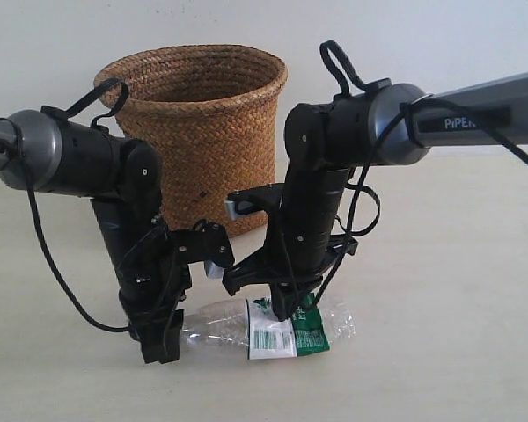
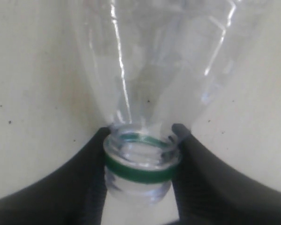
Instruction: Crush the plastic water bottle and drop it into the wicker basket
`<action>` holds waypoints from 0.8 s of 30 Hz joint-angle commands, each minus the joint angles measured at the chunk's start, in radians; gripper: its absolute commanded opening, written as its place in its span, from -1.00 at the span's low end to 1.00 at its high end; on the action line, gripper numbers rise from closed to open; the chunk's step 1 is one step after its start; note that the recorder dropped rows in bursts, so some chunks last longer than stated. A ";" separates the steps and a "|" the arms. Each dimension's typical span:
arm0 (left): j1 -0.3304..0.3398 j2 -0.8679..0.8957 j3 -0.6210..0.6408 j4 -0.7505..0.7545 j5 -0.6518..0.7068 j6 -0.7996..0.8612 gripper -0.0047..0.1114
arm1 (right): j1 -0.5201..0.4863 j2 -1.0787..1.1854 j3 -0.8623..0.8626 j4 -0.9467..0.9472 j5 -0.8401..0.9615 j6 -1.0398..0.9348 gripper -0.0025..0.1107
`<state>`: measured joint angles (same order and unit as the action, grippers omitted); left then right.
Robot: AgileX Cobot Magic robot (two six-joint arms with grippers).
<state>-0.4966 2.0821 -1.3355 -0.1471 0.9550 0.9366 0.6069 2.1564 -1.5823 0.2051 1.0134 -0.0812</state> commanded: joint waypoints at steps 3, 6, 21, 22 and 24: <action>-0.002 -0.011 -0.002 -0.021 0.005 0.003 -0.85 | 0.001 0.085 0.019 -0.035 0.002 0.045 -0.96; -0.002 -0.011 -0.002 -0.021 0.005 0.003 -0.85 | 0.001 0.088 0.019 -0.024 -0.016 0.045 -0.96; -0.002 -0.011 -0.002 -0.021 0.005 0.001 -0.85 | 0.001 0.173 0.019 0.024 0.077 0.047 -0.96; -0.002 -0.011 -0.002 -0.021 0.005 0.001 -0.85 | 0.001 0.166 0.019 0.020 0.075 0.047 -0.96; -0.002 -0.011 -0.002 -0.021 0.005 0.001 -0.85 | 0.001 0.135 0.013 0.011 0.077 0.042 -0.96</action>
<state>-0.4966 2.0787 -1.3355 -0.1492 0.9588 0.9366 0.6007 2.2388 -1.6040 0.2592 1.0550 -0.0399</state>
